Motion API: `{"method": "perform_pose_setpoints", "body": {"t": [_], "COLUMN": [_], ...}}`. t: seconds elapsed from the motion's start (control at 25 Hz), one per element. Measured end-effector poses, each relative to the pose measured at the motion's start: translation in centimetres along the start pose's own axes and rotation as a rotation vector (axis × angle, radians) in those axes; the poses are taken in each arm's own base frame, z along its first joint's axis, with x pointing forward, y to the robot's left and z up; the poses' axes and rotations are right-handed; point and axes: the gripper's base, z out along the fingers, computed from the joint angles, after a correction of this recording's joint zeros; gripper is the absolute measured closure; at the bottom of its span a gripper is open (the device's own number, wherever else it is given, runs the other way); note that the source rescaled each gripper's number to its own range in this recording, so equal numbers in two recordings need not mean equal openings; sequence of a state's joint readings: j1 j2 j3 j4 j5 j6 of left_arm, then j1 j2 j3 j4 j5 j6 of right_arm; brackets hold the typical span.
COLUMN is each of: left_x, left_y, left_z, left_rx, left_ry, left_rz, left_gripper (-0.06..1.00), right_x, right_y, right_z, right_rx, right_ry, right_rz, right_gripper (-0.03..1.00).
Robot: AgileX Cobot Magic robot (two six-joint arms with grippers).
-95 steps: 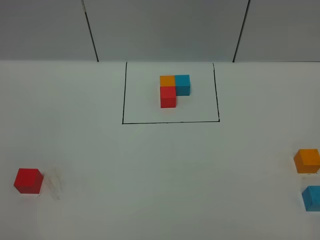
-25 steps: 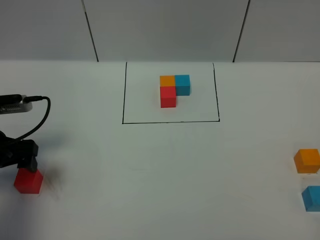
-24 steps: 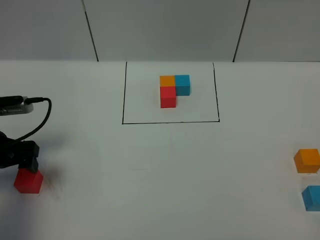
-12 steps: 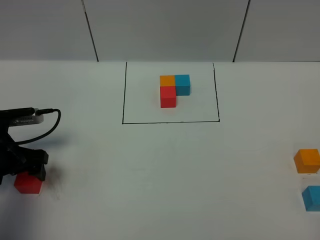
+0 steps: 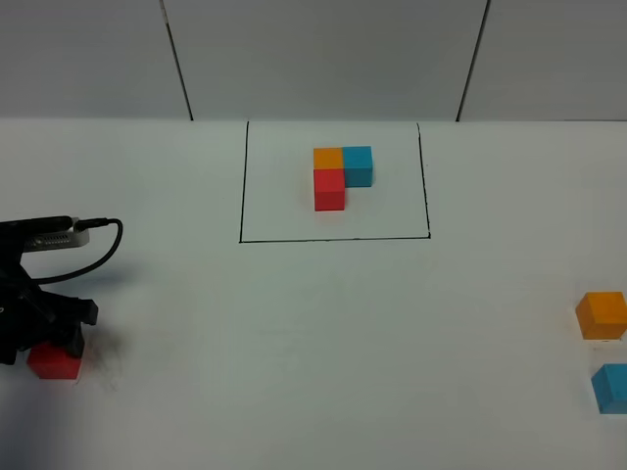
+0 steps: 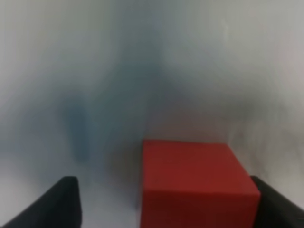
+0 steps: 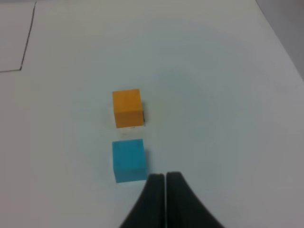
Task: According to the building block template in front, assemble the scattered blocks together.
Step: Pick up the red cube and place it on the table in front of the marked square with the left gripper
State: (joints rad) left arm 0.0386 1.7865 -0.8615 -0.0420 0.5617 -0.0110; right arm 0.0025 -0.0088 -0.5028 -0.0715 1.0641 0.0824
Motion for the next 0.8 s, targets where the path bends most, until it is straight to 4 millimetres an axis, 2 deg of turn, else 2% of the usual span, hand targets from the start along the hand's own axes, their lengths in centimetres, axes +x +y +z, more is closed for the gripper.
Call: {"method": "perform_pose_setpoints", "body": {"t": [0.16, 0.2, 0.36, 0.48, 0.6, 0.8], "left_x": [-0.1, -0.1, -0.2, -1.1, -2.9, -4.5], "left_y": [0.0, 0.0, 0.0, -0.5, -2.6, -8.9], "left_z": [0.0, 0.0, -0.1, -1.0, -3.2, -7.3], "left_rx": [0.001, 0.001, 0.002, 0.002, 0.009, 0.021], "left_ry": [-0.007, -0.008, -0.013, -0.004, -0.008, -0.053], "left_rz": [-0.004, -0.004, 0.002, 0.099, 0.321, 0.782], "left_gripper": [0.41, 0.43, 0.43, 0.43, 0.43, 0.43], "right_x": [0.0, 0.0, 0.0, 0.0, 0.0, 0.0], "right_y": [0.0, 0.0, 0.0, 0.0, 0.0, 0.0], "right_z": [0.0, 0.0, 0.0, 0.0, 0.0, 0.0], "right_rx": [0.000, 0.000, 0.000, 0.000, 0.000, 0.000], "right_ry": [0.000, 0.000, 0.000, 0.000, 0.000, 0.000], "right_rz": [0.000, 0.000, 0.000, 0.000, 0.000, 0.000], "right_gripper": [0.97, 0.97, 0.97, 0.97, 0.97, 0.97]}}
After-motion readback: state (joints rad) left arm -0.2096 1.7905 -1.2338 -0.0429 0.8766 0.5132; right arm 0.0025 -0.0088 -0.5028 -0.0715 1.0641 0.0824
